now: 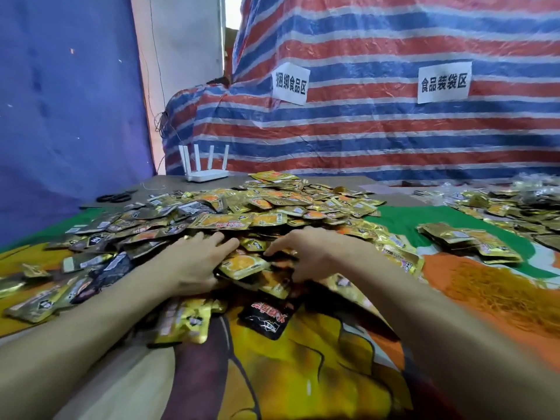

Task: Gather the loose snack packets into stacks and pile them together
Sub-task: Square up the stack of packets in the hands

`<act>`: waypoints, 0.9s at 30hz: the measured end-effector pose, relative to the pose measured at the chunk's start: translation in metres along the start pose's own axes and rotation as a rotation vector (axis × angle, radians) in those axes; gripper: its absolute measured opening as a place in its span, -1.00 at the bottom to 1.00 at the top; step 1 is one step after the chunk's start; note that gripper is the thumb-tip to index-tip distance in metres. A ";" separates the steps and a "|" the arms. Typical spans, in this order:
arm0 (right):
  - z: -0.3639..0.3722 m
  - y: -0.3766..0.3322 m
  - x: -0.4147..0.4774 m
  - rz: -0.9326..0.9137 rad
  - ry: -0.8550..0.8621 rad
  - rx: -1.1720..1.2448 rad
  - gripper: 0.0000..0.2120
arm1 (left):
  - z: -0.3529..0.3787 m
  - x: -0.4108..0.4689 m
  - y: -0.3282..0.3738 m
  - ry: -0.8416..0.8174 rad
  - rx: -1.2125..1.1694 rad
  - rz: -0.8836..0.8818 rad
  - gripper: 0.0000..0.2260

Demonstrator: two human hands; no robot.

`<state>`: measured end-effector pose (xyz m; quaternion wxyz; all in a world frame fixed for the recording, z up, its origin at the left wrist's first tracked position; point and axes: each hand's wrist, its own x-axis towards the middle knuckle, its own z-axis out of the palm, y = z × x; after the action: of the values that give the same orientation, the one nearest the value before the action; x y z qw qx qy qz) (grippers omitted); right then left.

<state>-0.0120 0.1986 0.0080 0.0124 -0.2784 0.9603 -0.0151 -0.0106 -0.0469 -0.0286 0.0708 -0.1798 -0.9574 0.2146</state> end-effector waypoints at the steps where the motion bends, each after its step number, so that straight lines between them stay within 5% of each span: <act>1: -0.001 -0.001 0.005 0.009 0.064 -0.040 -0.43 | -0.004 0.003 -0.001 0.017 0.048 0.011 -0.35; 6: 0.004 -0.010 0.025 0.077 0.246 -0.094 -0.54 | -0.015 0.021 -0.010 0.036 0.051 0.048 -0.40; 10: 0.015 -0.013 0.026 0.169 0.339 0.043 -0.49 | -0.001 0.011 -0.007 0.084 -0.389 -0.064 -0.44; 14: 0.013 0.001 0.021 0.196 0.292 0.171 -0.81 | -0.003 0.004 -0.021 0.075 -0.762 -0.101 -0.42; 19: 0.005 0.017 0.009 0.245 0.504 0.173 -0.74 | -0.012 -0.010 -0.041 0.081 -1.098 0.021 -0.63; 22: 0.007 0.023 0.007 0.222 0.620 0.314 -0.77 | -0.015 -0.018 -0.046 0.204 -1.133 0.065 -0.74; 27: 0.013 0.020 0.009 0.143 0.807 0.534 -0.86 | -0.021 -0.019 -0.048 0.559 -1.517 -0.036 -0.86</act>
<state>-0.0297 0.2101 -0.0059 -0.2888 -0.1708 0.8678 -0.3665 -0.0035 -0.0866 0.0100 0.1697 -0.2105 -0.7920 -0.5474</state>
